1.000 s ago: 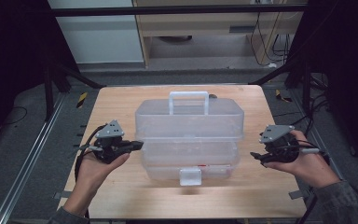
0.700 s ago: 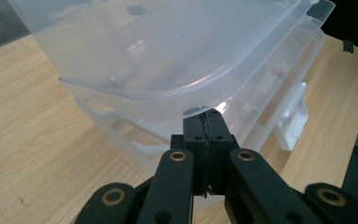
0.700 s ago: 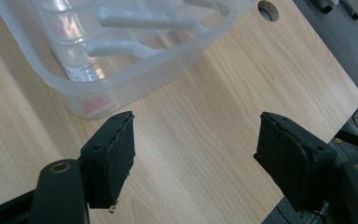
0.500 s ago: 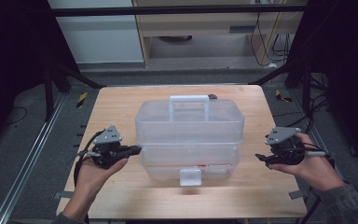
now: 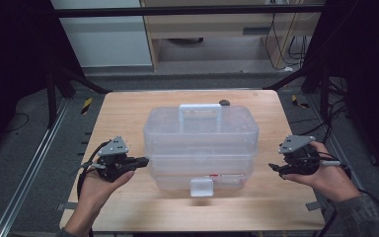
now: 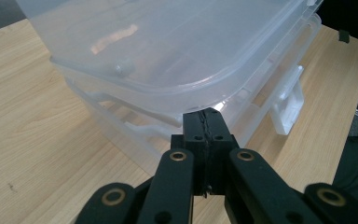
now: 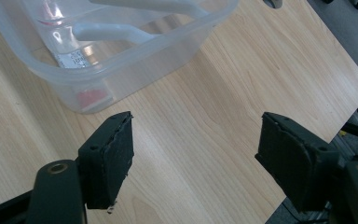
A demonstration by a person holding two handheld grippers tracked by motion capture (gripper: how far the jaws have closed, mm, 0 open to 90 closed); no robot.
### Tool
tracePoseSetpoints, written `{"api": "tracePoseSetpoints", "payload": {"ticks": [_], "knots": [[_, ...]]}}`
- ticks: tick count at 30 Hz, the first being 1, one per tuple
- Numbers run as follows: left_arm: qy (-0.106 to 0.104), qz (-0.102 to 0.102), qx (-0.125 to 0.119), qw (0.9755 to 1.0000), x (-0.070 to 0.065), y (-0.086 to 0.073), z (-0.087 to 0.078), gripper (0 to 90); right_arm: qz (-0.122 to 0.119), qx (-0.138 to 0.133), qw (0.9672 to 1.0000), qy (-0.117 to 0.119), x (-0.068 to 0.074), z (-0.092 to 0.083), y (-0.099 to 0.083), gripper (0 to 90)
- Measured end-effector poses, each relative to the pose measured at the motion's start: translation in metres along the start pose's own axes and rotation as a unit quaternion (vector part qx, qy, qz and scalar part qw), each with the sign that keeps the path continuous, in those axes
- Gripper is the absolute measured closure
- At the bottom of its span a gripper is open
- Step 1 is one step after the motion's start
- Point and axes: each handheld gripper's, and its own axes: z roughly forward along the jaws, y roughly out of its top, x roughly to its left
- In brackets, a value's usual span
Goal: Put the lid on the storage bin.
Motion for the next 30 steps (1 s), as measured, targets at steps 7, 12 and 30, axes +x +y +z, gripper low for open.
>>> {"api": "tracePoseSetpoints", "payload": {"ticks": [7, 12, 30], "knots": [[0.001, 0.001, 0.005, 1.0, 0.001, -0.001, -0.002, 89.7, 0.022, 0.0, 0.9995, -0.021, -0.001, 0.006, -0.001, 24.9], [0.012, 0.001, 0.005, 0.9999, 0.007, -0.004, -0.008, 89.8, 0.028, -0.003, 0.9994, -0.022, -0.002, 0.008, -0.002, 24.4], [0.073, -0.041, 0.073, 0.9938, 0.079, -0.011, 0.012, 89.8, 0.065, 0.006, 0.9969, -0.044, -0.013, 0.045, -0.005, 24.1]]}}
